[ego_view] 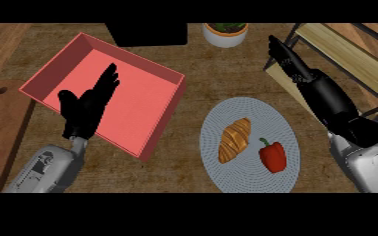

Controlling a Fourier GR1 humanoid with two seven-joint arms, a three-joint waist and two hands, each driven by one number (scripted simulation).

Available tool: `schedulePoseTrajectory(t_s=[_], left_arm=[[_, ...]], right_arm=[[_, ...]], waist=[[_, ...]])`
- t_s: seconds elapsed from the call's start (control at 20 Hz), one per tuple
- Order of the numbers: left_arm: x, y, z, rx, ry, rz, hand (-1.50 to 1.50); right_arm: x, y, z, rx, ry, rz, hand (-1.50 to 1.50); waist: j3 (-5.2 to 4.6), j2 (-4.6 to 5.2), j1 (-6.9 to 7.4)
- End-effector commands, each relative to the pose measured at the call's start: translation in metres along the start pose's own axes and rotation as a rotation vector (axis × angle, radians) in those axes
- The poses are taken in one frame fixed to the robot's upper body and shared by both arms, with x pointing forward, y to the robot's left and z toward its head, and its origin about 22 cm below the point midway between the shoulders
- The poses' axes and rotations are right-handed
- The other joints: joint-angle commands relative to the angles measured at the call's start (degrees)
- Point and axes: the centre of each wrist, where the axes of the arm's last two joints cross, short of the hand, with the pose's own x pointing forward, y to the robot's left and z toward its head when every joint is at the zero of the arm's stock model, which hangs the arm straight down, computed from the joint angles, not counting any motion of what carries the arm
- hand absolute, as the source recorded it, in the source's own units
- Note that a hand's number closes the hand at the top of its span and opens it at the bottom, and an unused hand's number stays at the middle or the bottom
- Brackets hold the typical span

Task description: Pick the bell pepper from the placemat and place it in the tiered shelf

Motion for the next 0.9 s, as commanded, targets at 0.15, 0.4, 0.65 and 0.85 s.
schedulePoseTrajectory(t_s=[0.15,0.4,0.65,0.85], left_arm=[[0.032,0.035,0.013,0.073,-0.092,-0.017,0.0],[0.03,0.039,0.005,0.111,-0.083,0.053,0.0],[0.034,0.035,0.007,0.102,-0.07,0.059,0.0],[0.042,0.028,0.0,0.131,-0.059,0.062,0.0]], right_arm=[[-0.028,-0.051,0.036,-0.132,0.001,-0.029,1.5],[-0.085,-0.067,0.068,-0.417,0.304,-0.211,-1.5],[-0.086,-0.102,0.082,-0.203,0.074,-0.373,-1.5],[-0.037,-0.099,0.075,0.016,0.112,-0.228,-1.5]], waist=[[0.25,0.97,2.88],[0.34,1.42,2.9],[0.28,1.18,2.84],[0.14,0.91,1.66]])
